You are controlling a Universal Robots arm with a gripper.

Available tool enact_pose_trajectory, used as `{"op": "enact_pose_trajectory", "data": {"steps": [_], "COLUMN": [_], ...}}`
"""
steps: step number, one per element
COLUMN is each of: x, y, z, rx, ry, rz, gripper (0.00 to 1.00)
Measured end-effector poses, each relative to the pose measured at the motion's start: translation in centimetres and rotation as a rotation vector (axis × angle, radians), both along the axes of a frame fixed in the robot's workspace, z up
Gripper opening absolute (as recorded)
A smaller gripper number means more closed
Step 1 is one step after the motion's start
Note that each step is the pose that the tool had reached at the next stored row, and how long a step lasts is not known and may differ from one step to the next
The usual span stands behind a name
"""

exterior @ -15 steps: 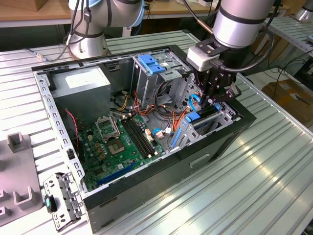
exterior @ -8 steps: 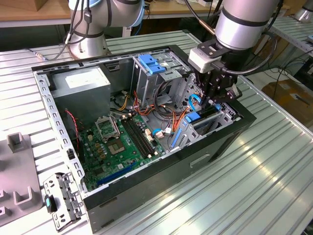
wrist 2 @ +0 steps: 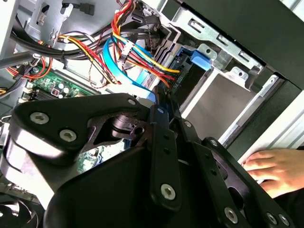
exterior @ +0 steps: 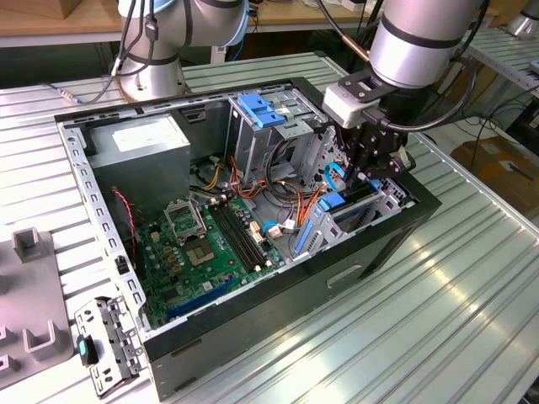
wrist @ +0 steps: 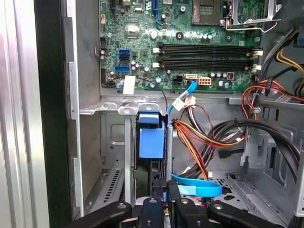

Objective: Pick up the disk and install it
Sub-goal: 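Insert the second disk wire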

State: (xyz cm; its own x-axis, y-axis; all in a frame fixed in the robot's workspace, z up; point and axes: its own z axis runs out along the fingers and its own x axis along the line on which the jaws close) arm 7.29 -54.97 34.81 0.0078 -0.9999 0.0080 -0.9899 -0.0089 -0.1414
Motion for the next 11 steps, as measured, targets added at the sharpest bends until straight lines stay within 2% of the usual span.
{"op": "enact_pose_trajectory", "data": {"steps": [11], "x": [0.08], "y": [-0.27], "z": [-0.20], "rx": [0.0002], "ry": [-0.0001], "rz": [-0.005], "gripper": [0.16]}}
